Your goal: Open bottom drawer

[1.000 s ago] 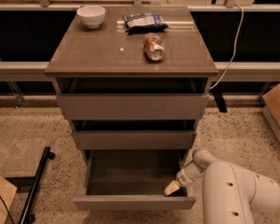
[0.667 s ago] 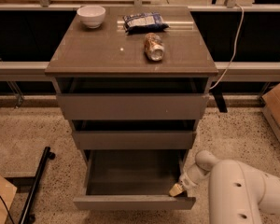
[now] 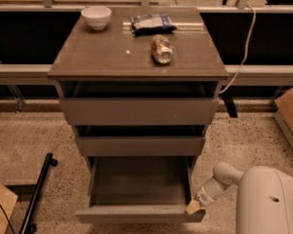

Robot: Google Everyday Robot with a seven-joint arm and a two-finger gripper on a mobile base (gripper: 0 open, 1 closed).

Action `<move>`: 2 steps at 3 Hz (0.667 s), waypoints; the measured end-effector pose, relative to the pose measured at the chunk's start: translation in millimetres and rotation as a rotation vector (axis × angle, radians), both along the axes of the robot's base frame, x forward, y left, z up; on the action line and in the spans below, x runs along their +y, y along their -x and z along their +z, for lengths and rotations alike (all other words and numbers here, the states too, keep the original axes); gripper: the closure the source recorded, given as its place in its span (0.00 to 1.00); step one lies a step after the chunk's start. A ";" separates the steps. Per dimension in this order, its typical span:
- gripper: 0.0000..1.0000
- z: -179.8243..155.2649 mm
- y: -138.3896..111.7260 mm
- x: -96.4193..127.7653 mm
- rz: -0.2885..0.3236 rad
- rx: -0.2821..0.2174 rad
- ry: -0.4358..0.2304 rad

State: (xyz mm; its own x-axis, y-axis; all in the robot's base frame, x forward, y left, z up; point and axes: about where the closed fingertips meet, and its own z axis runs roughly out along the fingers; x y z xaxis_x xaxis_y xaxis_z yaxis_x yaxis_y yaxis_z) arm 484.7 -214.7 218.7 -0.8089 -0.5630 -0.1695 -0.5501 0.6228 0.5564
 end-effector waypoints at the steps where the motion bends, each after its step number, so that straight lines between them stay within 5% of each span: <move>1: 0.54 -0.1 0.1 0.1 0.000 0.000 0.000; 2: 0.30 -2.0 2.3 1.7 0.002 0.005 -0.002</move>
Offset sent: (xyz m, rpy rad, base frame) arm 0.0000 0.0000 0.0000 0.0000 0.0000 0.0000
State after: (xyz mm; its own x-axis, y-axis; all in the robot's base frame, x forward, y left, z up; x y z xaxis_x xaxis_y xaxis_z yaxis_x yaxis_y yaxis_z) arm 482.5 -213.0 216.7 -0.8087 -0.5640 -0.1670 -0.5485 0.6206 0.5603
